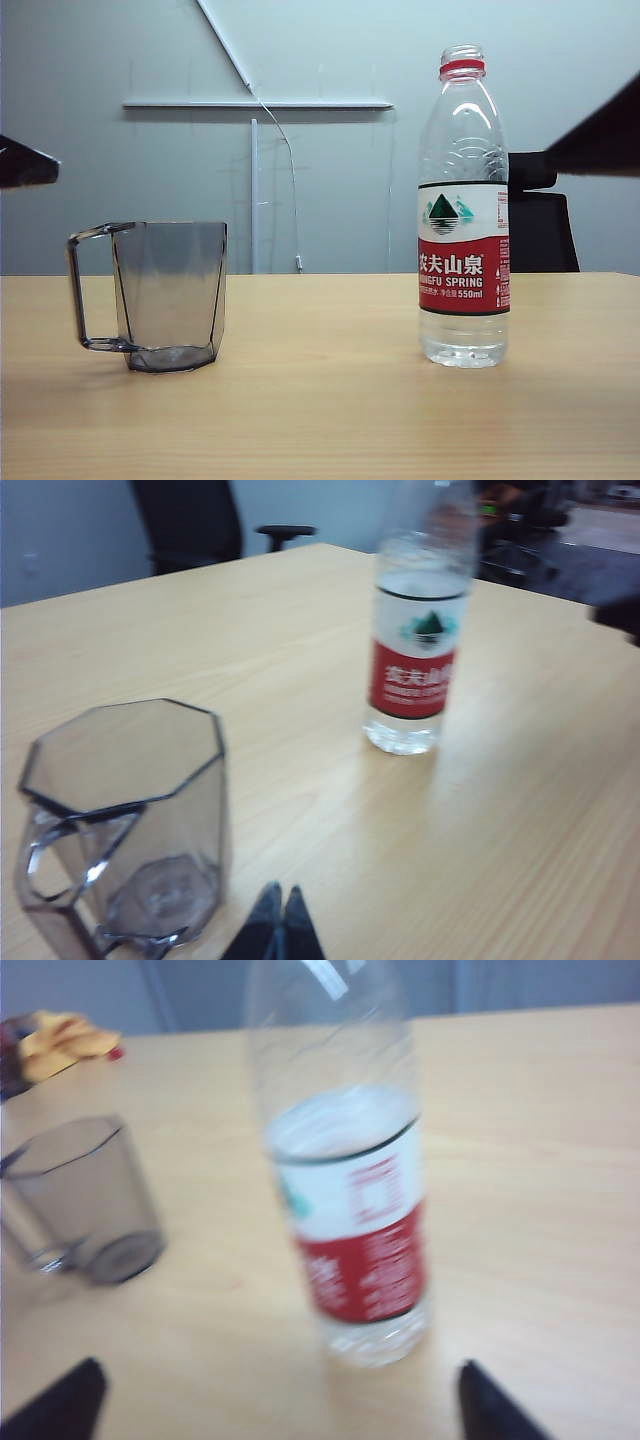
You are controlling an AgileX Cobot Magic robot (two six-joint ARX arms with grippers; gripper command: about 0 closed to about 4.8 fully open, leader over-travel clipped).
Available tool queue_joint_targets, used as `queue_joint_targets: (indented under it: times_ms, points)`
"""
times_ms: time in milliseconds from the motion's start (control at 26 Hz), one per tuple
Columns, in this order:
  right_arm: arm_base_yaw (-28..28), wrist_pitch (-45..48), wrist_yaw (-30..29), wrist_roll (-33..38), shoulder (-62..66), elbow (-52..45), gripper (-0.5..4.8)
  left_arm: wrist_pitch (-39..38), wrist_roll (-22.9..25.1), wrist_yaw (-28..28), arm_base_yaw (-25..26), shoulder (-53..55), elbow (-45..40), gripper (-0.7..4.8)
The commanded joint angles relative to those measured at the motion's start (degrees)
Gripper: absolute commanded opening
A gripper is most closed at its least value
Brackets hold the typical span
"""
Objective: Pick up the mineral water bottle on the table and pour water into the mug until it's half full.
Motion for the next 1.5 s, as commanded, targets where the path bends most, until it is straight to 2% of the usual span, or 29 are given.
queue_joint_targets:
  times_ms: [38, 154, 192, 346, 461, 500, 615, 730, 922, 1115, 1499]
  points:
    - [-3.80, 7.74, -2.10, -1.77, 3.91, -0.20, 4.79, 0.55, -0.17, 0.00, -1.73, 0.09, 0.13, -0.02]
    - [-7.69, 15.69, -7.13, -3.65, 10.95, -0.17, 4.79, 0.55, -0.17, 0.00, -3.48, 0.09, 0.13, -0.02]
    - [-9.90, 21.40, -9.44, -5.07, 17.00, -0.15, 4.79, 0.55, -0.17, 0.02, -4.31, 0.09, 0.13, -0.02]
    - [-14.34, 33.79, -10.14, -5.31, 32.37, 0.13, 4.79, 0.55, -0.17, 0.00, -5.35, 0.09, 0.13, -0.02]
    - [-16.85, 42.38, -12.52, -6.64, 43.76, 1.11, 4.79, 0.55, -0.17, 0.00, -5.35, 0.09, 0.13, -0.02]
    - [-18.23, 48.37, -14.40, -7.93, 50.80, 2.16, 4.79, 0.52, -0.17, 0.02, -5.35, 0.09, 0.13, -0.02]
    - [-19.89, 57.11, -19.08, -8.04, 60.98, 4.24, 4.79, 0.55, -0.17, 0.00, -5.35, 0.09, 0.13, -0.02]
    - [-19.93, 63.12, -19.10, -8.02, 69.94, 6.43, 4.79, 0.55, -0.17, 0.00, -5.35, 0.09, 0.13, -0.02]
    - [-19.93, 69.46, -19.12, -8.02, 79.30, 8.98, 4.79, 0.52, -0.17, 0.00, -5.35, 0.09, 0.13, -0.02]
    - [-20.00, 74.31, -15.63, -7.98, 85.29, 11.13, 4.79, 0.55, -0.17, 0.00, -5.35, 0.09, 0.13, -0.02]
    - [-21.59, 75.08, -15.69, -7.56, 91.12, 16.15, 4.79, 0.55, -0.17, 0.00, -5.35, 0.09, 0.13, -0.02]
